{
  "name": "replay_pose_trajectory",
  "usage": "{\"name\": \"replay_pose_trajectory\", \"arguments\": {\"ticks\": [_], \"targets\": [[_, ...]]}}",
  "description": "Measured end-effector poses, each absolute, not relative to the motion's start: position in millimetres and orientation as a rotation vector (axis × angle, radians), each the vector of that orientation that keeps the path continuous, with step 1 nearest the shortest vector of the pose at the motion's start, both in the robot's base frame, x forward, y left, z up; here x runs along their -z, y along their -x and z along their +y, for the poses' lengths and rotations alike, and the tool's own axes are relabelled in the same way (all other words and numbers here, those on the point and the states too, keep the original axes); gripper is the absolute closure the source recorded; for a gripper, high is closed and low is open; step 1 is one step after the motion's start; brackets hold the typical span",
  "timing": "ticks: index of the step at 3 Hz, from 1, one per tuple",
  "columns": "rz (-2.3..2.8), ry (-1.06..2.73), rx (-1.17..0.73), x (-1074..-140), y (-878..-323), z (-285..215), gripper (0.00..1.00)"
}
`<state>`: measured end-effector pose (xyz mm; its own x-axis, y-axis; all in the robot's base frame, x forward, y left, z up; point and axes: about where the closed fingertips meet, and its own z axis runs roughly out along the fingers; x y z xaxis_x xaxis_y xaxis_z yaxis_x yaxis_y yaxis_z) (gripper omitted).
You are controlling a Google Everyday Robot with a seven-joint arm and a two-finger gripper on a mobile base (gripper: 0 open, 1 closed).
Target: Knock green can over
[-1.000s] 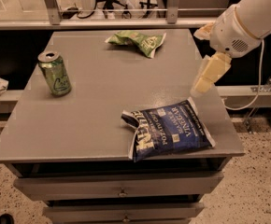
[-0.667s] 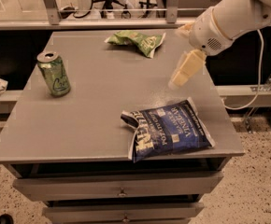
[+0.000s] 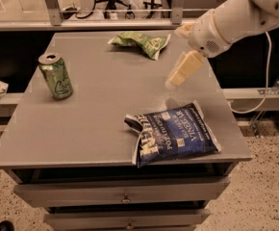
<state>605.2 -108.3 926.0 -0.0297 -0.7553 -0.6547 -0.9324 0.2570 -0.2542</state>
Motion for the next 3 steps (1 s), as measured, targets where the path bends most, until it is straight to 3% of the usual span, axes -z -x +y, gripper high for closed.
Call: {"name": "replay_pose_trajectory", "arguments": {"ticks": [2,3], "targets": [[1.588,1.417,-0.537,-918.5,-686.3,-11.0,0.00],[1.508,1.430,-0.696,-915.9,-697.5,47.5,0.00]]}}
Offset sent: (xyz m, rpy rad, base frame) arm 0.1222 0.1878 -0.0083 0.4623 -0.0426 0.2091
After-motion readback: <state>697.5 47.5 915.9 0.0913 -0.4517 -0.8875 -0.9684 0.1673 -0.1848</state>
